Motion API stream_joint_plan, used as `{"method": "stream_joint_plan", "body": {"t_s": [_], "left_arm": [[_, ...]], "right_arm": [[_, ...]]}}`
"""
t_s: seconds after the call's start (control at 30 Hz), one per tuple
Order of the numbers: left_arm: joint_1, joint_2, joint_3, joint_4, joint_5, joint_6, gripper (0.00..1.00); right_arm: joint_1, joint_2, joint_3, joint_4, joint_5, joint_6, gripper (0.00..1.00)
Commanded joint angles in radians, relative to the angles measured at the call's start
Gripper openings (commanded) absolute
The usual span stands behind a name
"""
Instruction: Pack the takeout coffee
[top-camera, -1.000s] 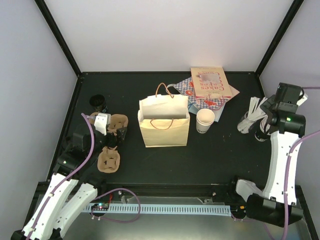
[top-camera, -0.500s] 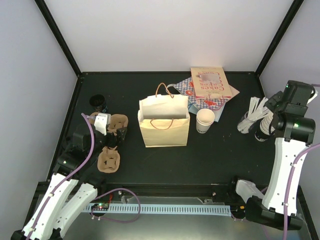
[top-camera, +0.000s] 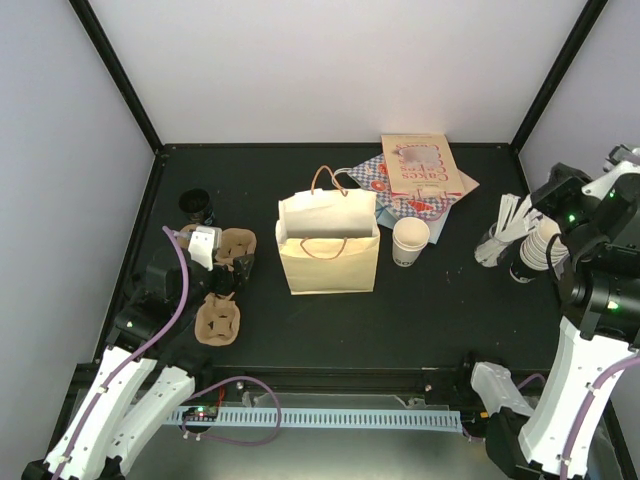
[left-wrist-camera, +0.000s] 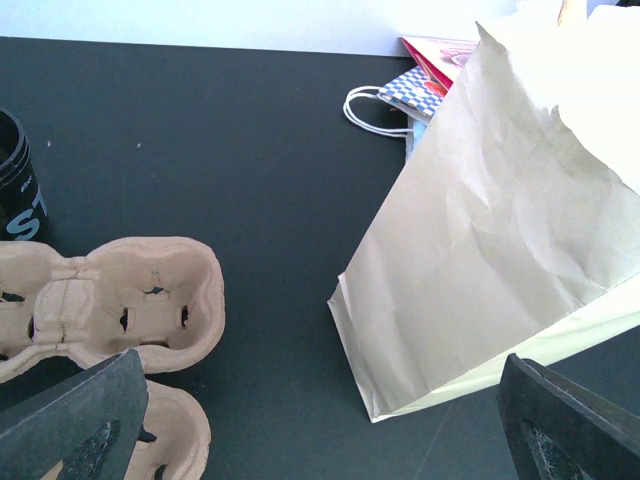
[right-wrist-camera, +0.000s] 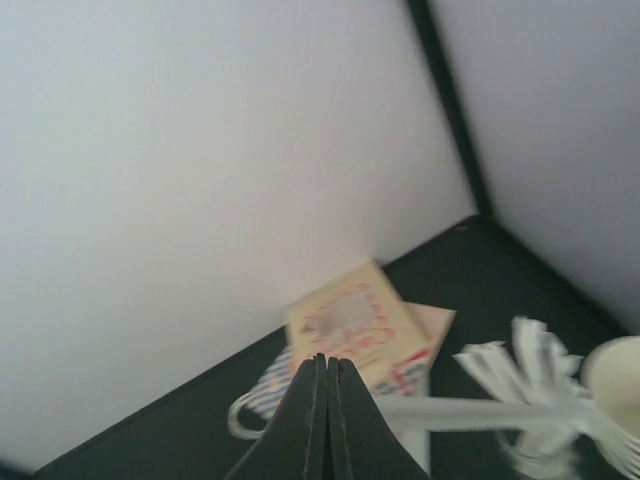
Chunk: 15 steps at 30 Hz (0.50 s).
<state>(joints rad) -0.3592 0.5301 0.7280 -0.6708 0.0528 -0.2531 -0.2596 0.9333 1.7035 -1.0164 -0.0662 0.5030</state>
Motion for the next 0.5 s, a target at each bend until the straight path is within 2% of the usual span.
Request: {"method": "stream_joint_plan", "body": {"t_s": [0.0,0.13,0.47], "left_arm": [[0.008,0.004,-0.002,0.031,0.014,0.014,0.98],[0.008,0.008,-0.003,0.031,0.014,0.014,0.98],[0.008,0.013,-0.003,0.032,0.013,0.015,0.98]], "right_arm": [[-0.004,0.028,-0.019,0.124,-0.363,0.023,0.01],[0.003,0.051,-0.03,0.191,-0.556,0.072,0.01],[0.079,0.086,-0.015,0.367,-0.722,0.236,0.01]]}}
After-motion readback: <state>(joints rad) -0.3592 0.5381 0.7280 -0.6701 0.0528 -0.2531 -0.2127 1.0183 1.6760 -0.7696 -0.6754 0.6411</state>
